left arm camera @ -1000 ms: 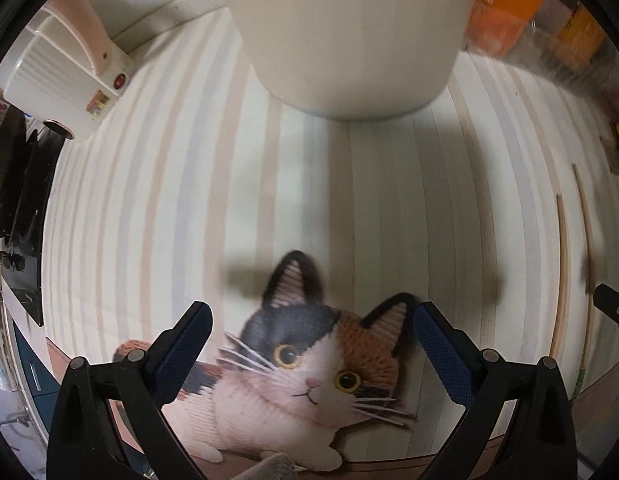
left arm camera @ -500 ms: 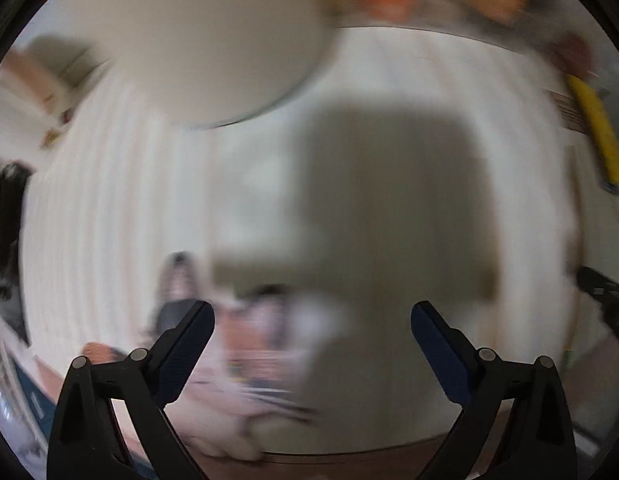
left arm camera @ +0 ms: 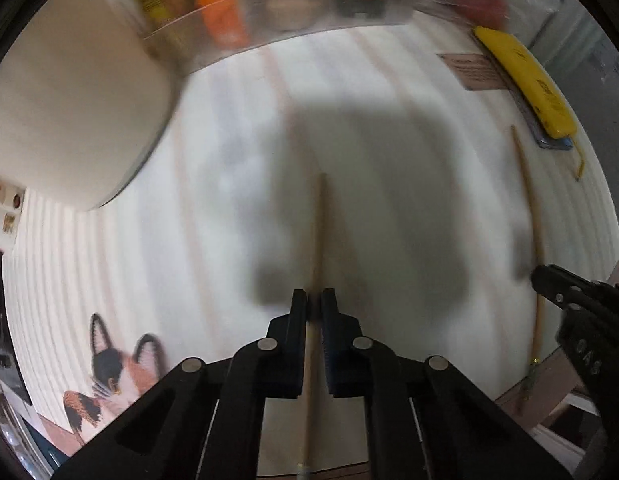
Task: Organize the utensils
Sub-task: 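Grasp a wooden chopstick with the right tool while the left tool grasps another wooden chopstick, then lift both held wooden chopsticks upright and carry them over the beige holder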
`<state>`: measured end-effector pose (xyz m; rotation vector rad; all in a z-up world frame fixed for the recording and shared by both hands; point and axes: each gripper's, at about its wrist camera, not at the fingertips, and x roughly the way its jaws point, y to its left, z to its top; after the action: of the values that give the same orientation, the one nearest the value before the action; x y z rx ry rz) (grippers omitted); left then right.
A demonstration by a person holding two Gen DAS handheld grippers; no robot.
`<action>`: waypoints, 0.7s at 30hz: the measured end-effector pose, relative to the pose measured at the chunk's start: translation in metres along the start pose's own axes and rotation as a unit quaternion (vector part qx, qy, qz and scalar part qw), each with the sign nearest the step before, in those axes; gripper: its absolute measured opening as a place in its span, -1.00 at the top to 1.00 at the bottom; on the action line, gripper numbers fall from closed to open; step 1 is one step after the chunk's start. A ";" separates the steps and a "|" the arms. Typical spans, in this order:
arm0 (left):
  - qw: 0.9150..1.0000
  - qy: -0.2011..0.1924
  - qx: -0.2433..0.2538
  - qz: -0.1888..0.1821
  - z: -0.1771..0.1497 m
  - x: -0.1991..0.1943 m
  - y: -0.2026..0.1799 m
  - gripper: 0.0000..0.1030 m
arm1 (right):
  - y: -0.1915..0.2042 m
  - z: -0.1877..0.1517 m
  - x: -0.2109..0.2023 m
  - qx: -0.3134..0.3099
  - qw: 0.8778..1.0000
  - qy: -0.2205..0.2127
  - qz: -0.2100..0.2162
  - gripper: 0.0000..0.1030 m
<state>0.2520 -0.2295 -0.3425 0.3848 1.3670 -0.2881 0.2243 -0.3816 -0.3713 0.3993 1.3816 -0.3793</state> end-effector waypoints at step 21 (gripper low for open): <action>0.981 0.040 -0.191 -0.005 -0.080 -0.006 0.193 0.90 | 0.177 -0.048 -0.007 -0.153 0.985 0.063 0.054 0.81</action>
<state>0.2604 -0.0215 -0.3297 0.0689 1.4672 -0.0134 0.2671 -0.2032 -0.3620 0.2462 1.5059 -0.0501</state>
